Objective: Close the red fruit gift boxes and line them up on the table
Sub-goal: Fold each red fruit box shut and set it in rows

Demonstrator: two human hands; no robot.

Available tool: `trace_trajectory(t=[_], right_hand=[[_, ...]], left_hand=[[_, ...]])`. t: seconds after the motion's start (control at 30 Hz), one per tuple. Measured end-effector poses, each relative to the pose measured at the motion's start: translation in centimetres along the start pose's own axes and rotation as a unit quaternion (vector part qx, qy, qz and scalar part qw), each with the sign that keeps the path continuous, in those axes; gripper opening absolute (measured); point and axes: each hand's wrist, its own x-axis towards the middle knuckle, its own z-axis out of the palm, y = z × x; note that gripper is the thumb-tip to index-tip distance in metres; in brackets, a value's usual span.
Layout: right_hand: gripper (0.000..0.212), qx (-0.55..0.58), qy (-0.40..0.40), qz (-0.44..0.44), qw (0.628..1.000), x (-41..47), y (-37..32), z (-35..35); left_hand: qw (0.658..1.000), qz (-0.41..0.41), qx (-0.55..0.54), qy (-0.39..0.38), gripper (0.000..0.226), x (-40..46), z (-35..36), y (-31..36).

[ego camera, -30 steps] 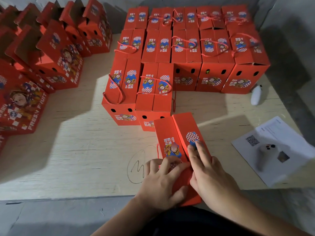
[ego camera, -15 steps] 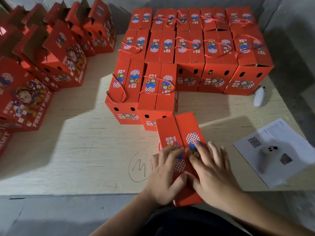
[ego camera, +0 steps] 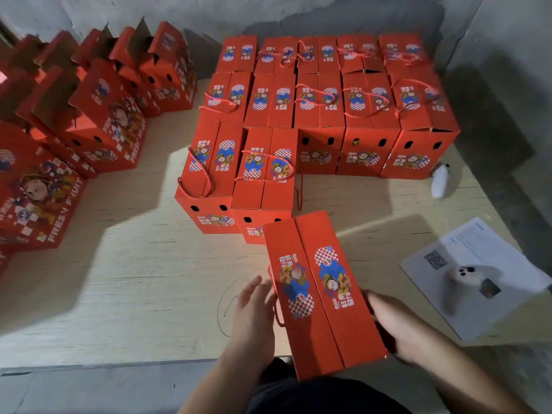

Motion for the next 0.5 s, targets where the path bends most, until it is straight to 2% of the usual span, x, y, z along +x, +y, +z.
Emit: trace_trajectory(t=[0.07,0.17,0.27,0.3,0.37,0.43,0.5], right_hand=[[0.015,0.063,0.071,-0.11,0.989,0.2,-0.2,0.6],[0.026,0.172,0.122,-0.256,0.943,-0.5,-2.4,1.0],[0.028,0.127,0.016,-0.36,0.924,-2.8,-4.8,1.4],[0.027,0.099,-0.045,-0.362,0.926,-3.8,-5.6,2.0],[0.037,0.01,-0.17,-0.363,0.916,-5.5,-6.8,3.9],[0.045,-0.087,-0.244,-0.383,0.887,-6.6,-7.4,6.0],[0.036,-0.13,-0.207,-0.394,0.886,-7.8,-7.9,7.0]], left_hand=[[0.995,0.035,-0.091,0.002,0.026,-0.3,0.4,1.1],[0.987,0.05,-0.15,-0.042,0.023,-1.9,1.3,3.2],[0.979,0.074,-0.14,-0.131,0.014,-4.1,2.5,4.8],[0.976,0.102,-0.115,-0.155,0.011,-5.1,3.2,5.6],[0.96,0.198,0.011,-0.196,0.012,-7.2,4.6,7.0],[0.903,0.309,0.202,-0.223,0.026,-8.8,5.4,8.4],[0.825,0.358,0.358,-0.249,0.036,-10.0,5.7,10.0]])
